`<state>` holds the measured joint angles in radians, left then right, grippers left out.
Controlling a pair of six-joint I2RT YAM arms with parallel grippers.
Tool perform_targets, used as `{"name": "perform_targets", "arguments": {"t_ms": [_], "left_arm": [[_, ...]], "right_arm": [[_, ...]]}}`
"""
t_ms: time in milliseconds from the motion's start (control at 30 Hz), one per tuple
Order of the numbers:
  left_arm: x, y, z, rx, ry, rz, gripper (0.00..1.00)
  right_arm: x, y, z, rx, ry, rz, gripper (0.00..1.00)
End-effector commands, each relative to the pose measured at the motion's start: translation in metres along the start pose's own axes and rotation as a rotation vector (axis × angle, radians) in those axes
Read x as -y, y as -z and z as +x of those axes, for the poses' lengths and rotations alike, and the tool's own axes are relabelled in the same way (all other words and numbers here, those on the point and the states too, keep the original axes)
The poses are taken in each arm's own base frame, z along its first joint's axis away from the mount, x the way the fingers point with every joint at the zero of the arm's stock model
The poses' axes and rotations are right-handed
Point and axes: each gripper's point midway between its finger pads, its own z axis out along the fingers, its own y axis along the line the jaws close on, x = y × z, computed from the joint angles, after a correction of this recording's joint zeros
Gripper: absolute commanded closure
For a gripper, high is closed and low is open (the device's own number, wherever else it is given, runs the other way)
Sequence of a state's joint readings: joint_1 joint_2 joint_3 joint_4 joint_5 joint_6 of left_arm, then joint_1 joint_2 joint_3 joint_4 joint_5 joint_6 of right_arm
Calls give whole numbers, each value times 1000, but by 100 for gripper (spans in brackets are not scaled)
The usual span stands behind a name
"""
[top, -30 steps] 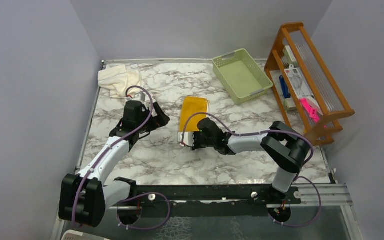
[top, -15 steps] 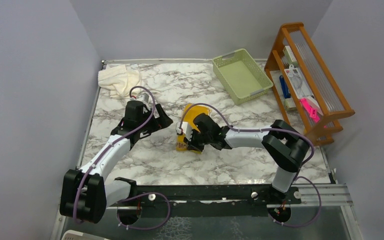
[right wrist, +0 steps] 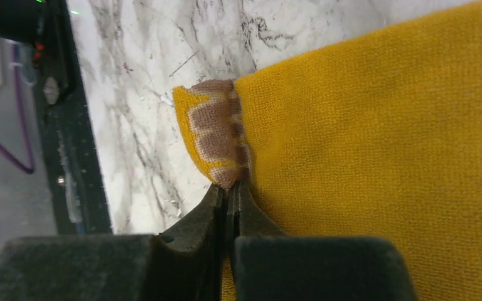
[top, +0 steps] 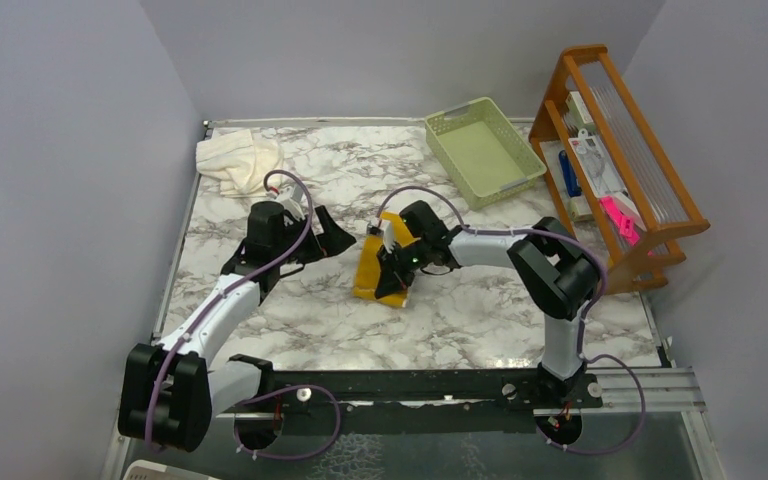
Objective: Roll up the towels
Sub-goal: Roll the towel at the center of the board.
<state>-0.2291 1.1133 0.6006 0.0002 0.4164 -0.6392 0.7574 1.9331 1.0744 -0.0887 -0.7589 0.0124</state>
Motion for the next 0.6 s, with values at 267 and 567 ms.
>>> {"name": "perform_targets", "arguments": {"t_ms": [267,567], "left_arm": [[46,15,8,52,-21,303,33],[69,7,40,-29,-75,399,87]], "right_arm": [[-15,26,-18,48,-340,-304,99],[20,28,-6,50,-575,-289,99]]}}
